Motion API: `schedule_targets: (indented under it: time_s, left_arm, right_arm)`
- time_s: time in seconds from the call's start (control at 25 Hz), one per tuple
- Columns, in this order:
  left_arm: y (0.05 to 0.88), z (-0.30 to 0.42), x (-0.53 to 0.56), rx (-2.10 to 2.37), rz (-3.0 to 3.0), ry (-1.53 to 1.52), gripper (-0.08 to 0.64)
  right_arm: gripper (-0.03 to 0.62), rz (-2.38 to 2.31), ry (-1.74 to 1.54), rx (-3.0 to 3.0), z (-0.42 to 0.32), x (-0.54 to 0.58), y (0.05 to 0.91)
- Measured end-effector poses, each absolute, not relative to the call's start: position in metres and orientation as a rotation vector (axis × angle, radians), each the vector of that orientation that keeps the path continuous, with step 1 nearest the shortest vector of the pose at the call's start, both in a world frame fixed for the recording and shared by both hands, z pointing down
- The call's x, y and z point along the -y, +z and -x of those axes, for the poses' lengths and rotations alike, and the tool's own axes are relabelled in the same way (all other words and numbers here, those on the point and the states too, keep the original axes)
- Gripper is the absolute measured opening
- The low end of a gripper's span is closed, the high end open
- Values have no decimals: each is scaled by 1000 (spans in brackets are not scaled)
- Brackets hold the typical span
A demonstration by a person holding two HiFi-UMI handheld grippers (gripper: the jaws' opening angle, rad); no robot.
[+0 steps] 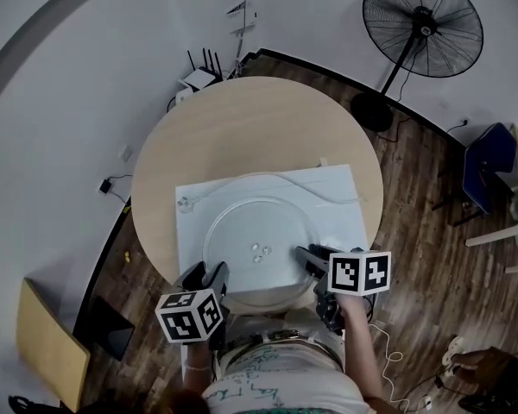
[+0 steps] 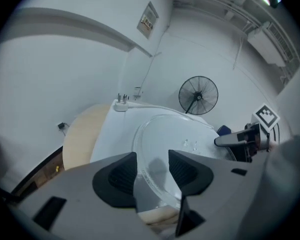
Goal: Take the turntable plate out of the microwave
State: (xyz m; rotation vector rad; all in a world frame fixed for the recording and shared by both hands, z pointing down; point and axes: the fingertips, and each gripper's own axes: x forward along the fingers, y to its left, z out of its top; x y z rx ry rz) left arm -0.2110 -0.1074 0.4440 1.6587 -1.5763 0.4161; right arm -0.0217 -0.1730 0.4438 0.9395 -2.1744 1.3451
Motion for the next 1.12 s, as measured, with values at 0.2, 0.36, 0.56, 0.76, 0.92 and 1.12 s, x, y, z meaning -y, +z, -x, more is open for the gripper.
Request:
schedule_targets:
  time_s: [0.2,0.36,0.56,0.76,0.92,1.12]
  left_arm:
    - [448,210,106,1529,-1704,606,192]
    - [448,209,106,1496,-1730,634,184]
    - [449,209,107,1481,-1757,647,185]
    - [448,207,107,1472,-1780,667,186]
    - [449,206,107,1470,-1795,699,186]
    - [447,206,111,1465,-1817,683,186]
  right_arm:
    - [168,-908,1272,2127,22,177,446]
    - [173,-873,1248,2128,21,176,446]
    - [176,-842,1222,2163,21,175,447]
    - [183,-762,1111,2186,12,167,446]
    - [215,-858,832,2088,-3,165,449]
    - [202,-881,732,2106,-2,165,449]
